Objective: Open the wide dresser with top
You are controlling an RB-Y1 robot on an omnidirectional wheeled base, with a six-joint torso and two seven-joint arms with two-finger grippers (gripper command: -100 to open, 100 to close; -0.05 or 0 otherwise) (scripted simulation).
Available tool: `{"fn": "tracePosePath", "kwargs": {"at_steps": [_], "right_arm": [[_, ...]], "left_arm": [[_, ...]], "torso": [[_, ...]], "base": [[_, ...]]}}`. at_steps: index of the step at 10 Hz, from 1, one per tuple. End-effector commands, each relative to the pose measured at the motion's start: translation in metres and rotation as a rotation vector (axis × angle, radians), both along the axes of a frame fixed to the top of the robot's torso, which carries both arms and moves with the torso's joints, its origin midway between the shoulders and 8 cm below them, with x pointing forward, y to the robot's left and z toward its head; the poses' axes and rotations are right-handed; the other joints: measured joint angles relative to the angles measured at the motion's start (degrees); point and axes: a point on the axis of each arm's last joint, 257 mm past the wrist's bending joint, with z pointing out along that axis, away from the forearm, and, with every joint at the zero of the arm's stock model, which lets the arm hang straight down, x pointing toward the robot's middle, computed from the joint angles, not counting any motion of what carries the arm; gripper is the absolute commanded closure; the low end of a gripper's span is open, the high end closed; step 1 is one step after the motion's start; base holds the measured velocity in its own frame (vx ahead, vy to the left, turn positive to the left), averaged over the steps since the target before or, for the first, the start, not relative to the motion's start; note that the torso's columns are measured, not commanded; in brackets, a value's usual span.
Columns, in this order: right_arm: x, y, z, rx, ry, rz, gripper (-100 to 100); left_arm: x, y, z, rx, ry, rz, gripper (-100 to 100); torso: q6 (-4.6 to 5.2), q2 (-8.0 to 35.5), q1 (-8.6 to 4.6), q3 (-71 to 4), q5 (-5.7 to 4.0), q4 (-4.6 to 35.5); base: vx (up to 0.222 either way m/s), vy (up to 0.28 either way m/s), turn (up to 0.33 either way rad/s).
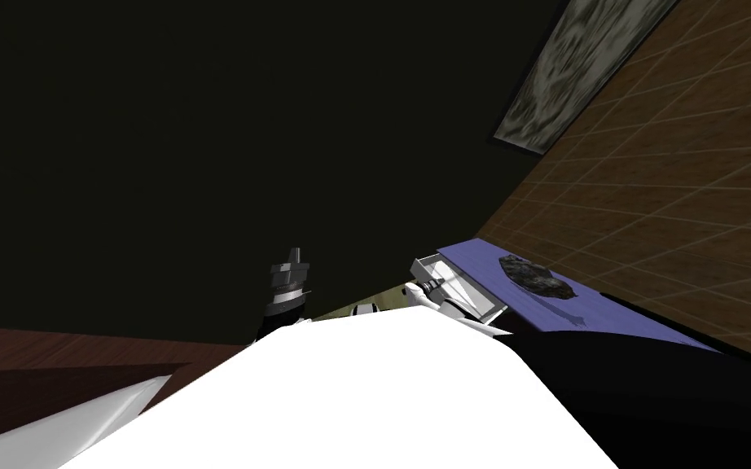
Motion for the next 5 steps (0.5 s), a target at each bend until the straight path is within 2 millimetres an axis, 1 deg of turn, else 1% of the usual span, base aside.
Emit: {"fn": "tracePosePath", "kwargs": {"at_steps": [1, 2, 5], "right_arm": [[0.003, -0.005, 0.005, -0.014, -0.005, -0.006, -100], [0.012, -0.007, 0.010, -0.010, -0.006, -0.002, -100], [0.012, -0.007, 0.010, -0.010, -0.006, -0.002, -100]], "left_arm": [[0.000, 0.000, 0.000, 0.000, 0.000, 0.000, 0], [0.000, 0.000, 0.000, 0.000, 0.000, 0.000, 0], [0.000, 0.000, 0.000, 0.000, 0.000, 0.000, 0]], "torso": [[-0.01, -0.05, 0.02, -0.04, 0.05, 0.03], [-0.01, -0.07, -0.01, -0.05, 0.04, 0.01], [-0.09, 0.10, 0.13, 0.06, 0.12, 0.13]], "base": [[0.005, 0.003, -0.001], [-0.019, 0.005, -0.017], [-0.016, 0.003, -0.003]]}}
